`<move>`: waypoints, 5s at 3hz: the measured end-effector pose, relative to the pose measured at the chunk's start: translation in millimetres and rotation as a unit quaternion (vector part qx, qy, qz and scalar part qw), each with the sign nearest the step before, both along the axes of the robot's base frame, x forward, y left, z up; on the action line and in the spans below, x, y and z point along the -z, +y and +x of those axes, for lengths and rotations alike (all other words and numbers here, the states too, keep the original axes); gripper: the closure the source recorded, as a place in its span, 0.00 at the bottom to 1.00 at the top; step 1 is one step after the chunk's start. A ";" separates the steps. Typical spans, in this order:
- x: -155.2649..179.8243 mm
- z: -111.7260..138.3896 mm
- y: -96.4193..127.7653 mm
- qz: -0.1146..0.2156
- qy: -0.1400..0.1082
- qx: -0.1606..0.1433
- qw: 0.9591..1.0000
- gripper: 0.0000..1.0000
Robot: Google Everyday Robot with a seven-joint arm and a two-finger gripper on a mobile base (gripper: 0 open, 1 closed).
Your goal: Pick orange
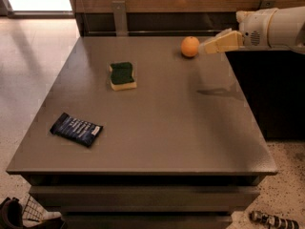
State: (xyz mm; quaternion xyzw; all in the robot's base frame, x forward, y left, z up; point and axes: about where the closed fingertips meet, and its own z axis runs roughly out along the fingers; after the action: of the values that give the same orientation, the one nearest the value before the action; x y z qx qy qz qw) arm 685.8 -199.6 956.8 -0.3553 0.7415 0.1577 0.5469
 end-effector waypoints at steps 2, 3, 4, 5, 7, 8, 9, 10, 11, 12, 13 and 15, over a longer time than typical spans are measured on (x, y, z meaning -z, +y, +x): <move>62.9 89.0 5.5 0.077 0.028 -0.011 0.997 0.00; 78.1 110.6 6.8 0.091 0.032 -0.013 0.995 0.00; 94.4 128.5 8.7 0.104 0.036 -0.010 0.994 0.00; 105.4 139.3 19.8 0.119 0.039 -0.019 0.992 0.00; 114.3 147.6 38.4 0.141 0.045 -0.035 0.988 0.40; 115.5 148.2 42.4 0.141 0.046 -0.037 0.988 0.64; 117.2 148.9 47.4 0.142 0.047 -0.040 0.988 0.95; 117.8 149.2 49.3 0.142 0.048 -0.041 0.988 1.00; 117.1 148.8 52.2 0.141 0.050 -0.046 0.988 1.00; 103.9 139.9 52.0 0.113 0.051 -0.057 0.991 1.00; 79.2 125.9 43.2 0.084 0.042 -0.063 0.994 1.00; 31.9 106.1 31.3 0.061 0.004 -0.074 0.995 1.00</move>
Offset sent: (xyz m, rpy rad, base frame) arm 0.1255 -0.0010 -0.0876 0.2240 0.0724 0.0190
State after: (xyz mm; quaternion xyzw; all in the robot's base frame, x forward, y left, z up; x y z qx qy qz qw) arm 791.9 -168.4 924.9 -0.3743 0.7045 0.2444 0.5512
